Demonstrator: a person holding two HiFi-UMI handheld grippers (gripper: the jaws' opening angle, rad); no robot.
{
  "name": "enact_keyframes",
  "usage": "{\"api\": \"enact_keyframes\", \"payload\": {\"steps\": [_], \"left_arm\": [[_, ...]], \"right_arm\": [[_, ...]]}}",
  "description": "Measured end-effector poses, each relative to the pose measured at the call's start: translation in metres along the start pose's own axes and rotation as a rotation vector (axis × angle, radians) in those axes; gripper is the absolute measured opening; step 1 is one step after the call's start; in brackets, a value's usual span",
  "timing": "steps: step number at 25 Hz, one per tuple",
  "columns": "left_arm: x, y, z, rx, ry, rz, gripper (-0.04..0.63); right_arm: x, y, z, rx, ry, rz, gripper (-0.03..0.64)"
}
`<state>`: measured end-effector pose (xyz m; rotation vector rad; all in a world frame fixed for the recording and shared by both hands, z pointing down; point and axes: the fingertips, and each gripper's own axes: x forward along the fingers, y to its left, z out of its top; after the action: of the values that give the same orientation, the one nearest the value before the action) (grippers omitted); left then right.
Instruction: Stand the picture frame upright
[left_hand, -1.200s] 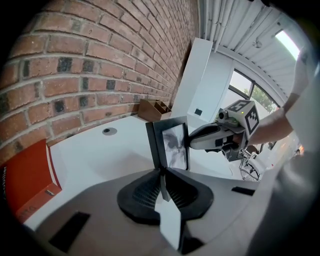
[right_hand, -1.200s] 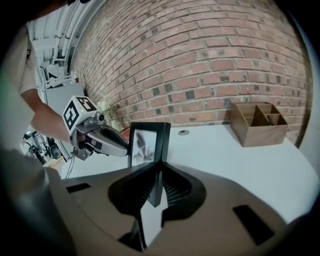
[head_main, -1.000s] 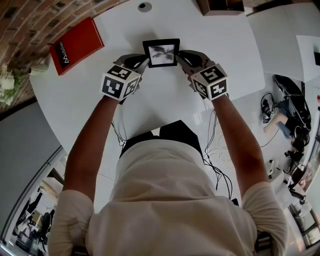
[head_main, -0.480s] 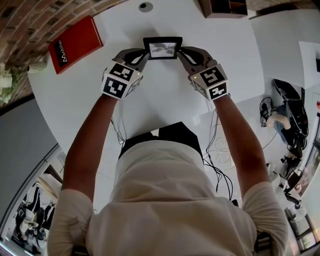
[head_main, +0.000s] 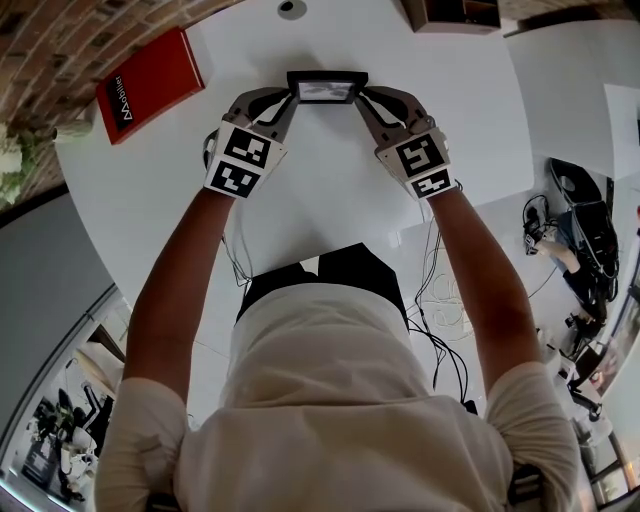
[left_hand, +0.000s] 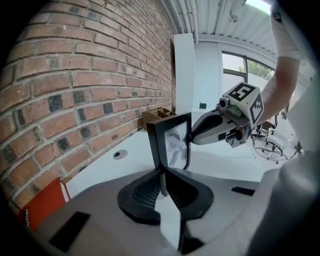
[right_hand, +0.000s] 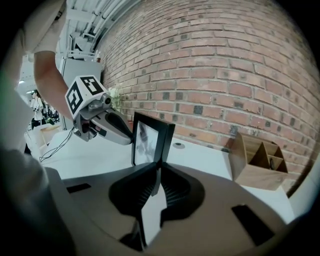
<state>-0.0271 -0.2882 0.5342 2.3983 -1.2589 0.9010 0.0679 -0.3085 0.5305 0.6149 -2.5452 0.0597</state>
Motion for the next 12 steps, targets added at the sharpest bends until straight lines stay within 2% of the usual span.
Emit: {"api": "enact_keyframes", "payload": {"steps": [8, 12], "left_arm": [[0.0007, 0.0005, -0.0109, 0.009, -0.017, 0.042, 0.029], [0.0014, -0.0019, -0.0102, 0.008, -0.021, 0.037, 0.028]], "right_arm": [[0.0019, 0.0052, 0.0056, -0.054, -0.015, -0.011, 0.032], [0.0025, 0.0033, 0.0004, -0.05, -0.002, -0.017, 0.032]]}}
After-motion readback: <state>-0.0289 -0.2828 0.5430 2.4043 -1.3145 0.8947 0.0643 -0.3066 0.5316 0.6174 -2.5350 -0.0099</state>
